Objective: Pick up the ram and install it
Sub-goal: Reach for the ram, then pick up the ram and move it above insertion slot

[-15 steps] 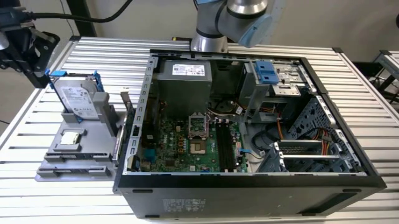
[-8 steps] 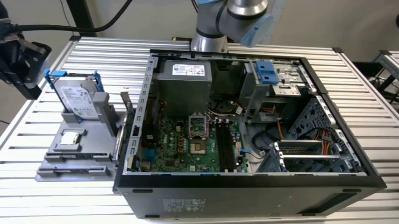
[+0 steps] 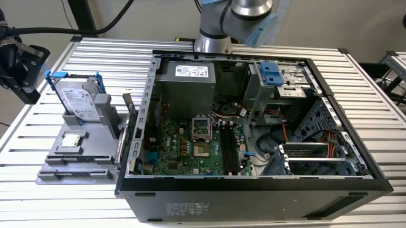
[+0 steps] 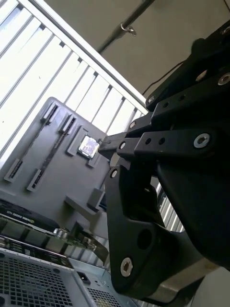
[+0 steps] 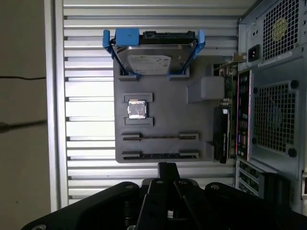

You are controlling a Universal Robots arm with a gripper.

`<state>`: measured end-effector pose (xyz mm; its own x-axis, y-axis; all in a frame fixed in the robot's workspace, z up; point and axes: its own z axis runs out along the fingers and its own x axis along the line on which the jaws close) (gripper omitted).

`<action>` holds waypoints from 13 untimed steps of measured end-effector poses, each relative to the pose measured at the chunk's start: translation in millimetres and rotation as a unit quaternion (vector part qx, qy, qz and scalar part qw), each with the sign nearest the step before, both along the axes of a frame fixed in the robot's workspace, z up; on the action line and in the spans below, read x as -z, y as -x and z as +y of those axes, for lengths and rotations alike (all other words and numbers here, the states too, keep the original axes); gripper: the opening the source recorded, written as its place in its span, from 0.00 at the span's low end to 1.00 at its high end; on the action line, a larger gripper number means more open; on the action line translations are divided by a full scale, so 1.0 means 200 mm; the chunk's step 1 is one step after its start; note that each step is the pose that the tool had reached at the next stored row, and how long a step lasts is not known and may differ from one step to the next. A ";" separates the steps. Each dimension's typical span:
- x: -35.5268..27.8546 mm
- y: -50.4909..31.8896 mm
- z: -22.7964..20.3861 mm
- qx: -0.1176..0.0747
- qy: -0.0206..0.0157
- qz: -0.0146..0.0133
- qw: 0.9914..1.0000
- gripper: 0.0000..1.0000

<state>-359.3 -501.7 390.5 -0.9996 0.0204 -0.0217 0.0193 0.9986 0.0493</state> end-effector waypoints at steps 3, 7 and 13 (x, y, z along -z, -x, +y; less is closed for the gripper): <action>0.000 0.000 0.000 -0.002 0.000 0.000 1.000 0.00; 0.000 0.000 0.000 -0.004 0.000 0.000 1.000 0.00; 0.000 0.000 0.000 -0.007 0.000 0.000 1.000 0.00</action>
<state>-359.3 -501.8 390.5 -0.9997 0.0057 -0.0217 0.0046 0.9988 0.0493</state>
